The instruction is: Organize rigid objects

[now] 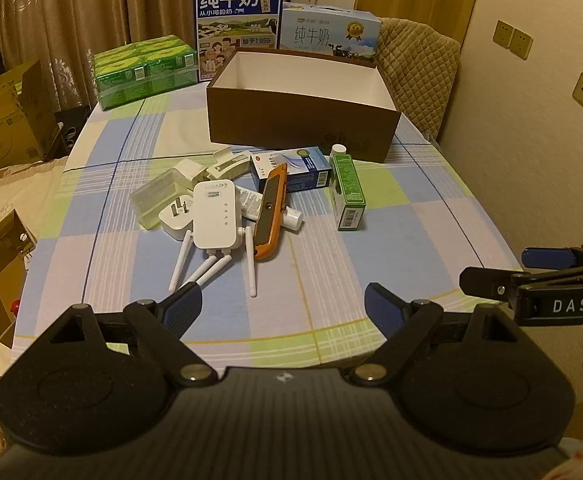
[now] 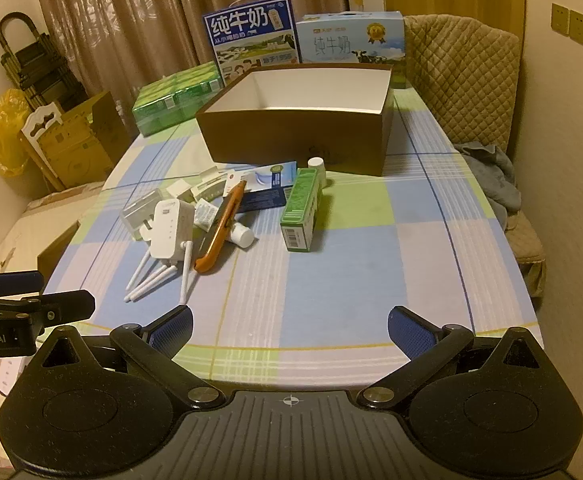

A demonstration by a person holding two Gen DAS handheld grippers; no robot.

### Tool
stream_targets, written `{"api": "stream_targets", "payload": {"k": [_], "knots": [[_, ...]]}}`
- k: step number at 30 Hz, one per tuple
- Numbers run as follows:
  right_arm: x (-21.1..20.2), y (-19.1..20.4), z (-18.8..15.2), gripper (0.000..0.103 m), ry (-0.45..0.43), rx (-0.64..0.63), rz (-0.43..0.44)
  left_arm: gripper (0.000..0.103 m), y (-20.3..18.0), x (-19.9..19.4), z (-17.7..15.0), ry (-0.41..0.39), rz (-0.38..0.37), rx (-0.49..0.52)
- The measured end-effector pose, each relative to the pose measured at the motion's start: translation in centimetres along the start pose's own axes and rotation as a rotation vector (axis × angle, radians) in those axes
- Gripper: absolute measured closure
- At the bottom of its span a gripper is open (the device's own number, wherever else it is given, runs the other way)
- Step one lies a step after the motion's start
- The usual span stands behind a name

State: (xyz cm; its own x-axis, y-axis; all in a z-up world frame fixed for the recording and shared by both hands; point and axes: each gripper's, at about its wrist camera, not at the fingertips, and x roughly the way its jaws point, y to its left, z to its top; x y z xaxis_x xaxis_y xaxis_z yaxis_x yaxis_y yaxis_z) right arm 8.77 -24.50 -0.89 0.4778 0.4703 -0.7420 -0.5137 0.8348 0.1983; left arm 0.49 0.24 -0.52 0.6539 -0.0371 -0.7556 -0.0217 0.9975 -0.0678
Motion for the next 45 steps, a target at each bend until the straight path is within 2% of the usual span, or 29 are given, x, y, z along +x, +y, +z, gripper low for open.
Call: {"api": "stream_targets", "payload": {"k": [45], "knots": [[1.4,-0.1,0.1,0.002,0.010,-0.005,-0.005,0.017,0.6,0.5,0.1,0.009,0.018,-0.019]]}}
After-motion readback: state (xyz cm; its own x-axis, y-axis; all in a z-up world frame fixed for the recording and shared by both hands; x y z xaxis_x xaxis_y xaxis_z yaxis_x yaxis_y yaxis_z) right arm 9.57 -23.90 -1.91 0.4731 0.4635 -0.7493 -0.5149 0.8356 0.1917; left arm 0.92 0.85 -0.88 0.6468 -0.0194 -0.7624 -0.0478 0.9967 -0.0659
